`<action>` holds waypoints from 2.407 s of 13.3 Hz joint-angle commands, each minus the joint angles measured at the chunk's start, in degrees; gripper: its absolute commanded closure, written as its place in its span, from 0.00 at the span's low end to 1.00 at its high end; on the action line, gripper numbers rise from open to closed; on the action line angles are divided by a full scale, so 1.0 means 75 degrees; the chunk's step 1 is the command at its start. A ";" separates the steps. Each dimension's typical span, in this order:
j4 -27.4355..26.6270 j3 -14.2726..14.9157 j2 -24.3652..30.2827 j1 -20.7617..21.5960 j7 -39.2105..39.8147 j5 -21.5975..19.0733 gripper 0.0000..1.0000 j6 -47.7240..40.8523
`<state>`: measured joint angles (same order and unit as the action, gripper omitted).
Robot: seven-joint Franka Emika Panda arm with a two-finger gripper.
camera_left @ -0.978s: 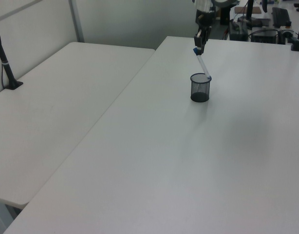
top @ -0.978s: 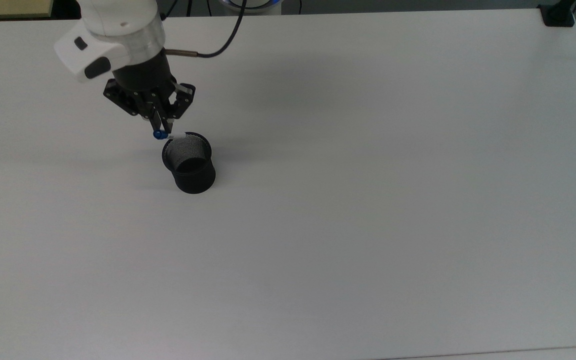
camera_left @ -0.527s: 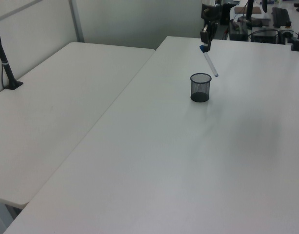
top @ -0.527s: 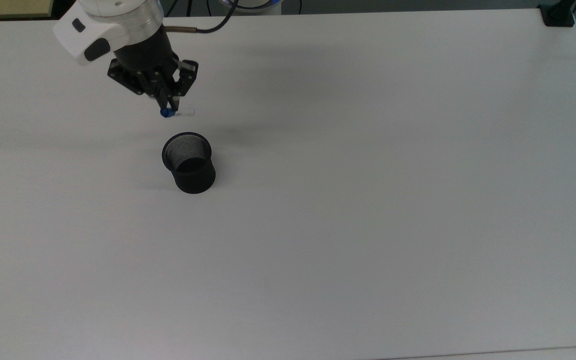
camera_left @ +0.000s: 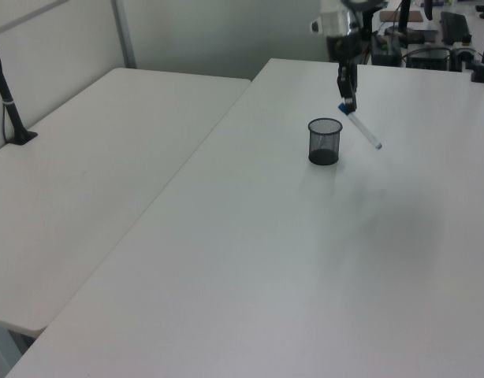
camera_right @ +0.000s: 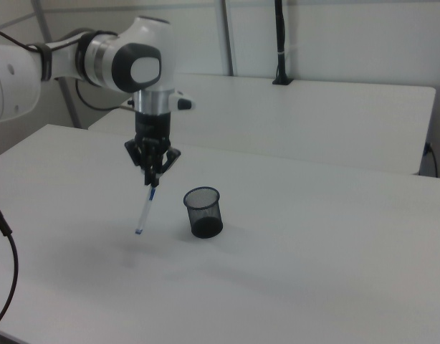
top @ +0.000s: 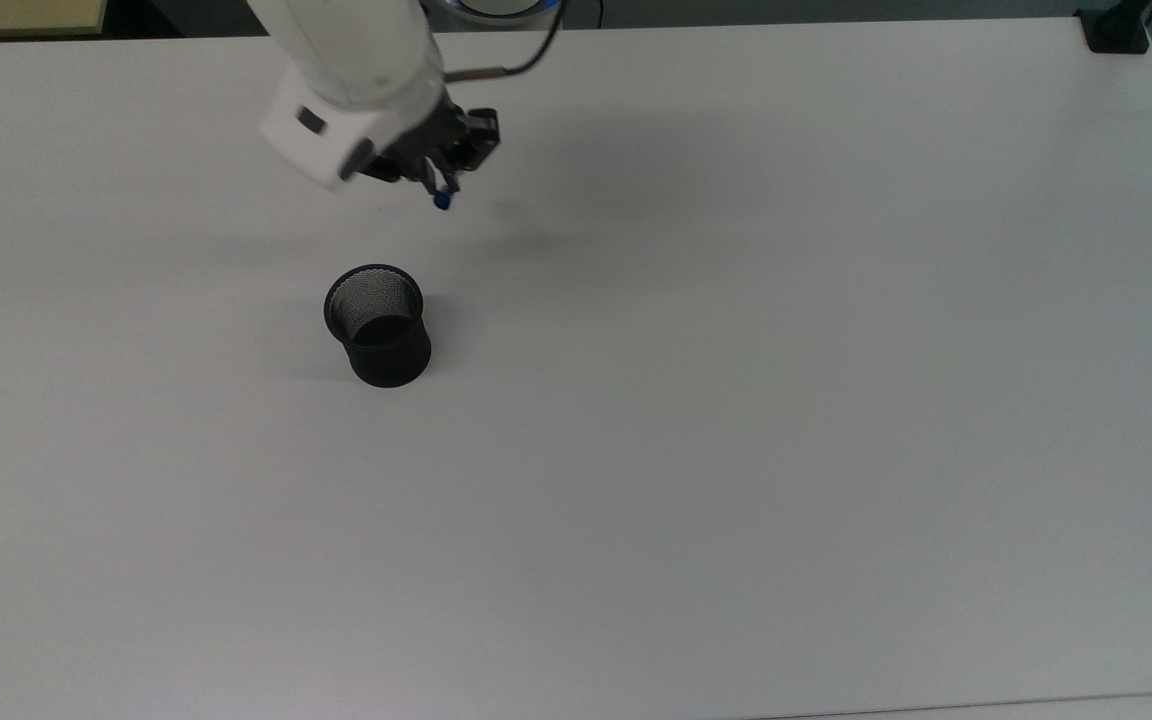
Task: Remove the marker
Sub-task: 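Carry the marker beside the cup and lower it onto the table, then open the gripper to release the marker and raise it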
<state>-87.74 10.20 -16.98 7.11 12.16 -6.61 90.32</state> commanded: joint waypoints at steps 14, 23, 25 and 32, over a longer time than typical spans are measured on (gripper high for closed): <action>0.0026 0.0093 -0.1335 0.0997 -0.0156 0.0587 0.73 0.0130; -0.0044 0.0093 -0.1299 0.1243 -0.1151 0.0928 0.00 0.0881; -0.0009 0.0139 -0.1032 0.1162 -0.1187 0.0904 0.00 0.0917; 0.0015 0.0175 0.0551 0.0213 -0.1574 0.0881 0.00 0.0918</action>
<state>-85.71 11.55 -17.36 10.32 2.10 -0.55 97.04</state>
